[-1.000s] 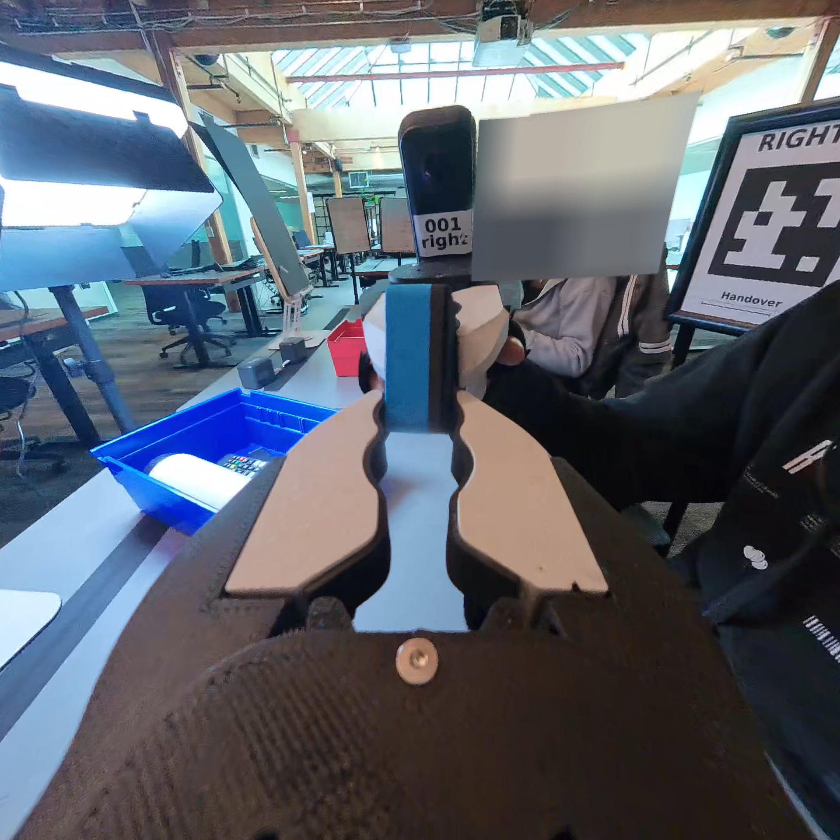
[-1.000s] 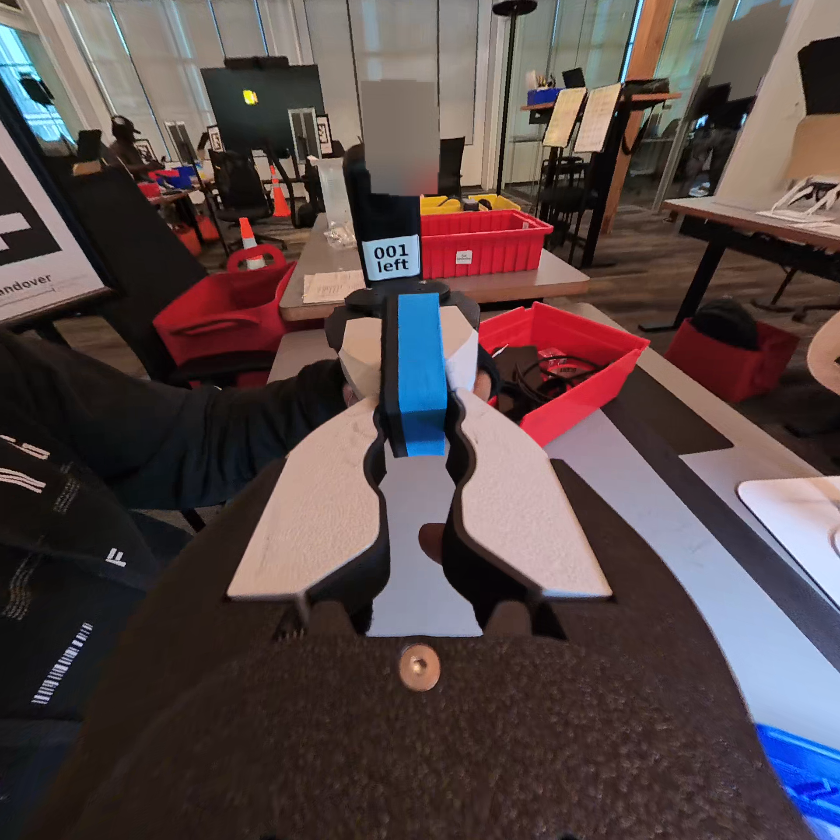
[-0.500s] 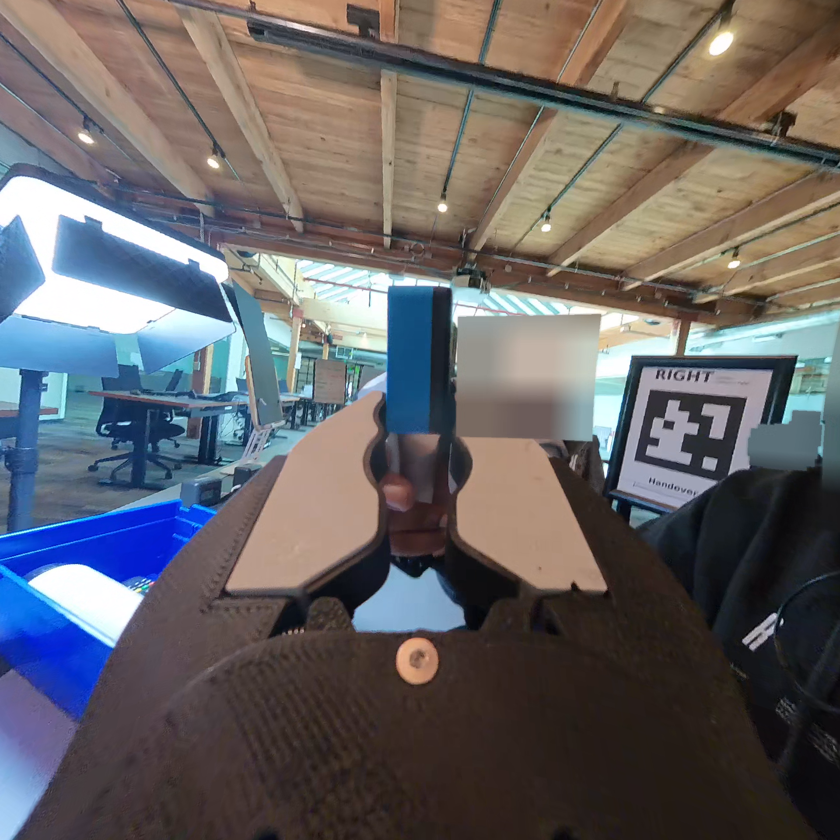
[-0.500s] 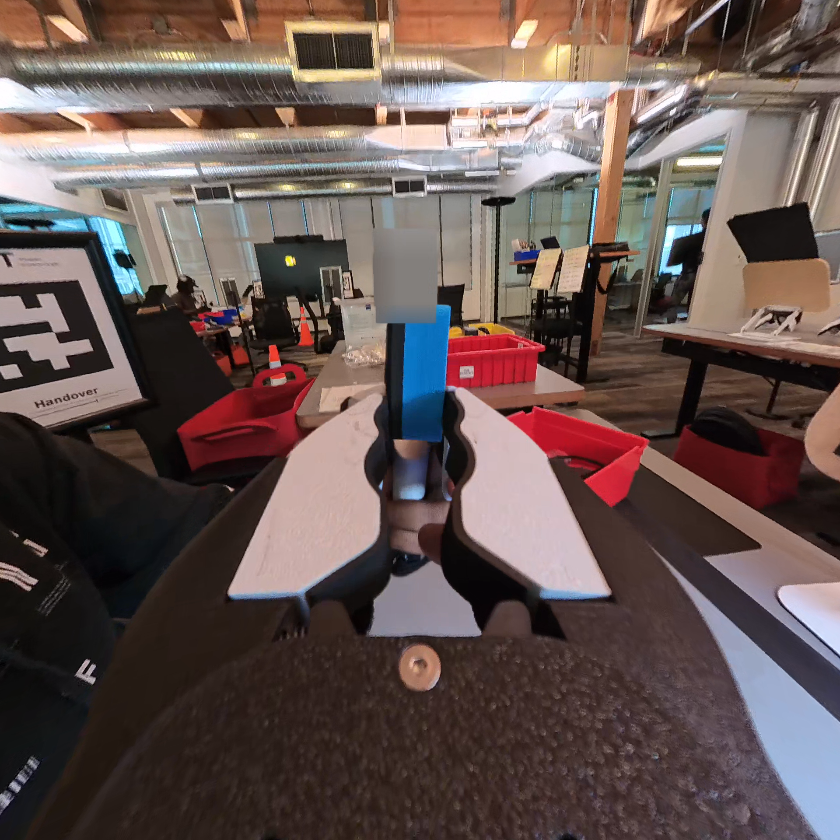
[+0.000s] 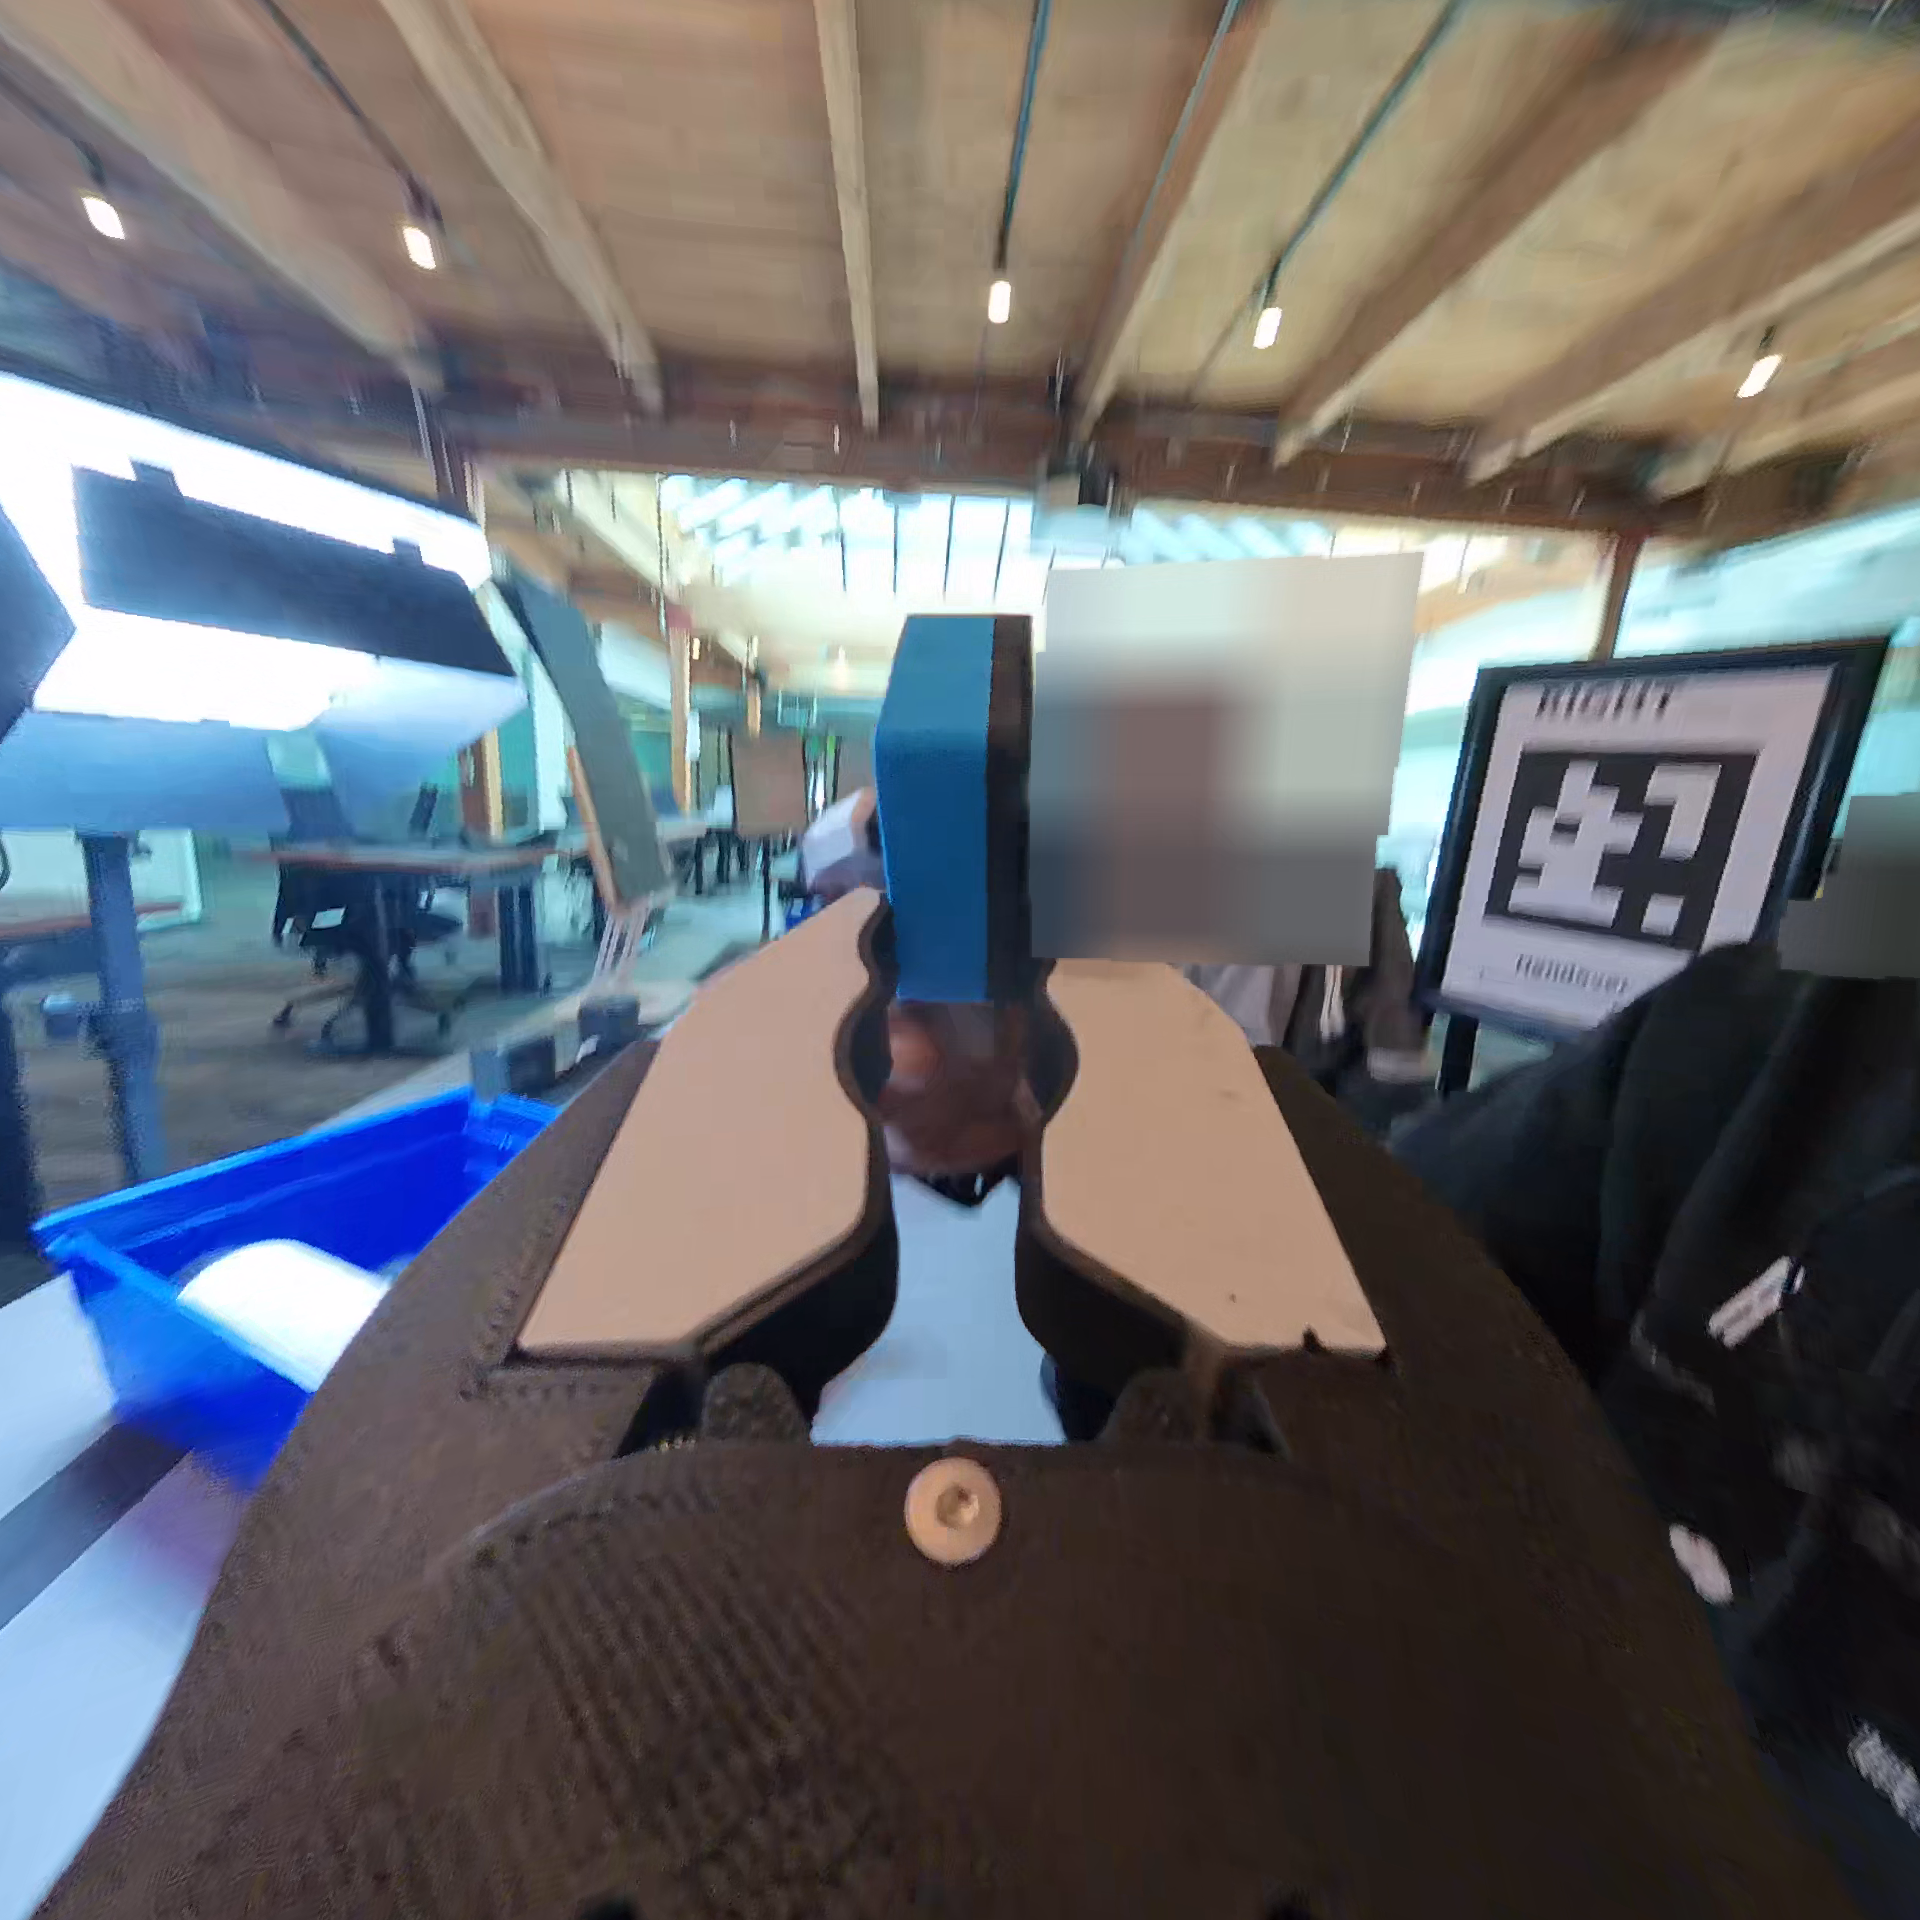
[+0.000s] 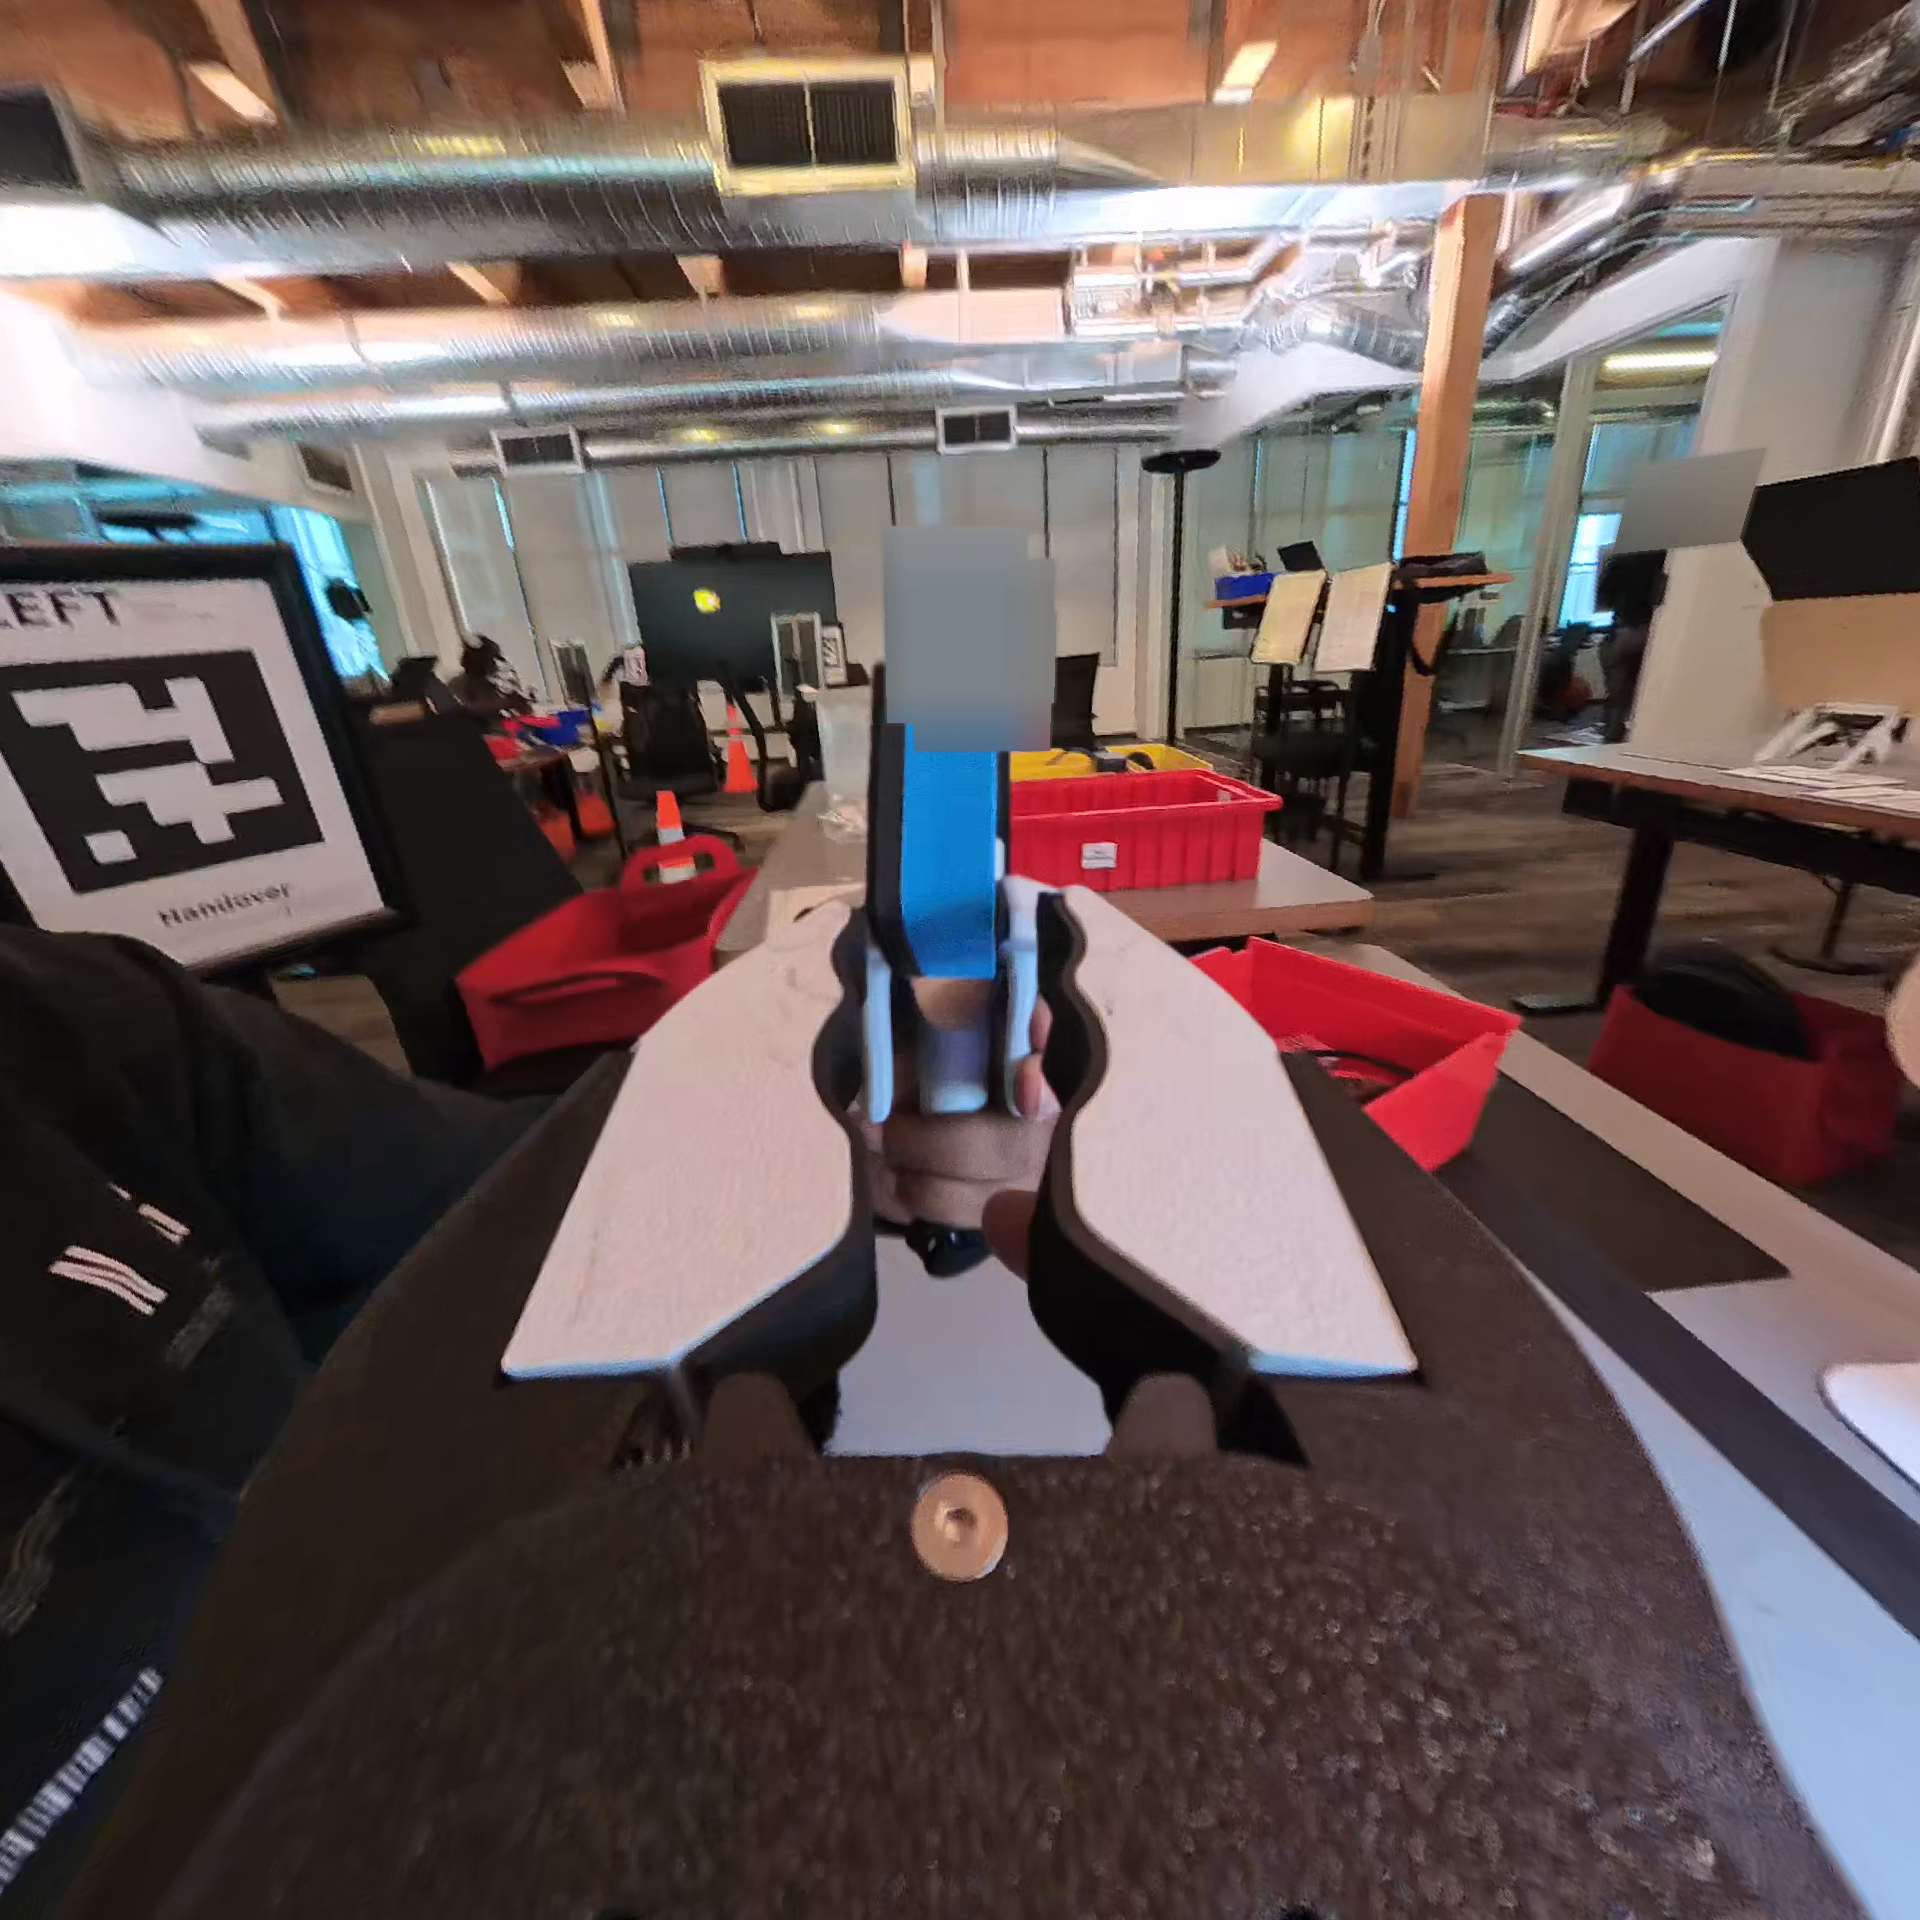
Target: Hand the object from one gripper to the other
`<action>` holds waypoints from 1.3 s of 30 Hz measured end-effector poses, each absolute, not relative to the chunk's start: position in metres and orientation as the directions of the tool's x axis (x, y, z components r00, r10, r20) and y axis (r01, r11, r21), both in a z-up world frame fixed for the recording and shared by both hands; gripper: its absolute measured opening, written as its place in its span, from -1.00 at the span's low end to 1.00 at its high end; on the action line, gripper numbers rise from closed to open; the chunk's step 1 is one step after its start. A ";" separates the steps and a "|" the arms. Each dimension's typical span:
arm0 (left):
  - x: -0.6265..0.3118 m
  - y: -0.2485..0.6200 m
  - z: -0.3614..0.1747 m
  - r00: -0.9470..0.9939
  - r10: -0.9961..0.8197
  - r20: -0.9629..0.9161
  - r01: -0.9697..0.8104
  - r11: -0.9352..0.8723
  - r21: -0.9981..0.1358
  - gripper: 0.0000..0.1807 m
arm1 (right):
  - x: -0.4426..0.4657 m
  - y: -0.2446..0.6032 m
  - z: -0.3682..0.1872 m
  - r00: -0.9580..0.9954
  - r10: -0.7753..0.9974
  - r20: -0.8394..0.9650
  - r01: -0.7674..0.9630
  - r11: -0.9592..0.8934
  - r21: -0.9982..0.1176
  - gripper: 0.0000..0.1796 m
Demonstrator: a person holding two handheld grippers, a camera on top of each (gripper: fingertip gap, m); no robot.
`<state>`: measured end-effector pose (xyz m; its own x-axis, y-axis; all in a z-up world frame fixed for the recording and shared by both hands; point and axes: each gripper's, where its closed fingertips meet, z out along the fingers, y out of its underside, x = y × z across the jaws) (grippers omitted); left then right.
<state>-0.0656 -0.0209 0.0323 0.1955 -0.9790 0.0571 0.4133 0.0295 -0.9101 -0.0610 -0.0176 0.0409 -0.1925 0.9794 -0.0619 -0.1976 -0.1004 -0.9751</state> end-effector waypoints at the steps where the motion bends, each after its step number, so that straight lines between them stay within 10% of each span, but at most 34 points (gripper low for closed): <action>1: -0.067 -0.020 0.035 0.195 -0.978 0.080 0.456 0.019 -0.890 -0.75 | -0.064 -0.019 0.039 -0.213 0.974 -0.073 -0.203 -0.118 -0.972 -0.62; 14: -0.062 -0.019 0.019 0.213 -0.976 0.036 0.281 0.025 -0.960 -0.54 | -0.061 -0.022 0.022 -0.183 0.982 -0.041 0.000 -0.041 -0.999 -0.75; 18: -0.060 -0.020 0.007 0.231 -0.973 -0.017 0.148 0.052 -0.988 -0.74 | -0.061 -0.021 0.010 -0.174 0.983 -0.051 0.089 -0.036 -0.995 -0.75; 31: -0.064 -0.021 0.040 0.178 -0.977 0.116 0.521 -0.007 -0.854 -0.75 | -0.068 -0.023 0.041 -0.182 0.983 -0.016 -0.231 -0.059 -0.971 -0.74; 39: -0.063 -0.025 0.022 0.185 -0.982 0.045 0.266 0.006 -0.964 -0.59 | -0.058 -0.019 0.021 -0.190 0.971 -0.146 0.042 -0.141 -0.989 -0.75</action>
